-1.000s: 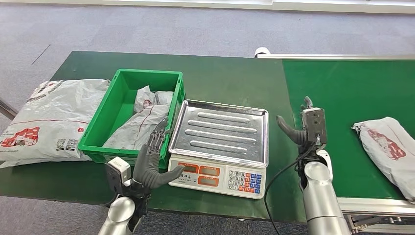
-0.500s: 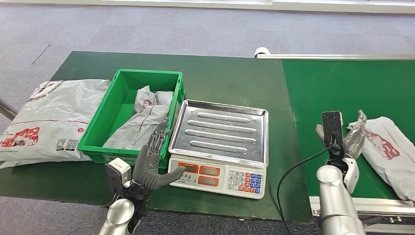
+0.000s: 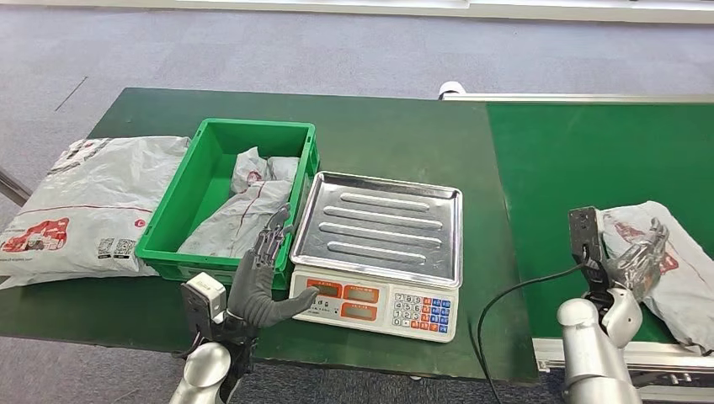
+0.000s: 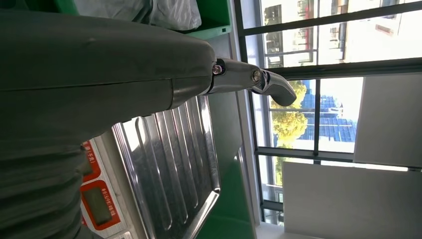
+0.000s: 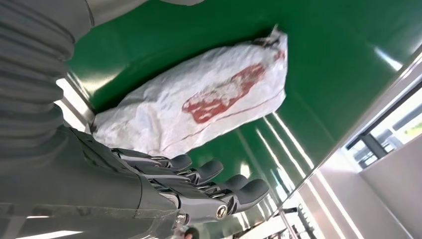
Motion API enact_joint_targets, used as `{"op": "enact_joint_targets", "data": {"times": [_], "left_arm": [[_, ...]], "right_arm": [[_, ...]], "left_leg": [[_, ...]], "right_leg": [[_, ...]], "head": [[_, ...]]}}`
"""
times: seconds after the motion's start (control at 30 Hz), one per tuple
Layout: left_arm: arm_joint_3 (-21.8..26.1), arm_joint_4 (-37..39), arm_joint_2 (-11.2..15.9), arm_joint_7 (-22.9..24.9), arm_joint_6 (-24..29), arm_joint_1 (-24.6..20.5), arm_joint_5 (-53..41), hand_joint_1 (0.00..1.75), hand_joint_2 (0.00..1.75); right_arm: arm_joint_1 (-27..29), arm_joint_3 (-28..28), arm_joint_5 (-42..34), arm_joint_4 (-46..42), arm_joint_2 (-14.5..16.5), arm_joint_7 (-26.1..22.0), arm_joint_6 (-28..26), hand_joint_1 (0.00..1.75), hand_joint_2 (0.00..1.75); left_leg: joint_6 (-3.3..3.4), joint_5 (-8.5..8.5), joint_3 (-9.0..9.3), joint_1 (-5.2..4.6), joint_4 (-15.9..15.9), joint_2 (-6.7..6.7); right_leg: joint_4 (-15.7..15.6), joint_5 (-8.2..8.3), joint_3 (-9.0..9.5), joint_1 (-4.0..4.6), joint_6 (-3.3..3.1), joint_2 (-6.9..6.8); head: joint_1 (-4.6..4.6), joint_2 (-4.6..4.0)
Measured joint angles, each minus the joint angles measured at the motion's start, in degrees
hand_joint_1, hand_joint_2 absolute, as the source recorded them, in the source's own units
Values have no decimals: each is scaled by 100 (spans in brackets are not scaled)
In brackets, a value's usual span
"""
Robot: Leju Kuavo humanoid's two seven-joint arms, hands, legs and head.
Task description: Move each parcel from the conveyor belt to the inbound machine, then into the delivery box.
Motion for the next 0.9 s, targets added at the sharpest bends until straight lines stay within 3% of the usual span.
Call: {"op": "enact_joint_targets", "data": {"times": [0.1,0.3,0.9], "left_arm": [[1,-2,0,3,-2,4,2,0,175],[50,-85,2,50,-58,98,63,0,175],[213,-137,2,151,-150,157,72,0,175]], "right_arm": [[-13,-62,255,137,-63,197,-83,0,175],[-146,-264,1301,752,-306,1051,-163,0,175],[-442,-438,2159,1764,-498,1657,503,0,175]], "left_leg": [[1,-1,1,-1,0,1],[5,-3,0,-1,0,-1],[6,-4,0,-2,0,0]], "right_leg": [[0,0,0,-1,0,1],[0,-1,1,-1,1,-2],[0,-1,1,-1,1,-1]], "head": [[-1,0],[0,0],[-1,0]]}}
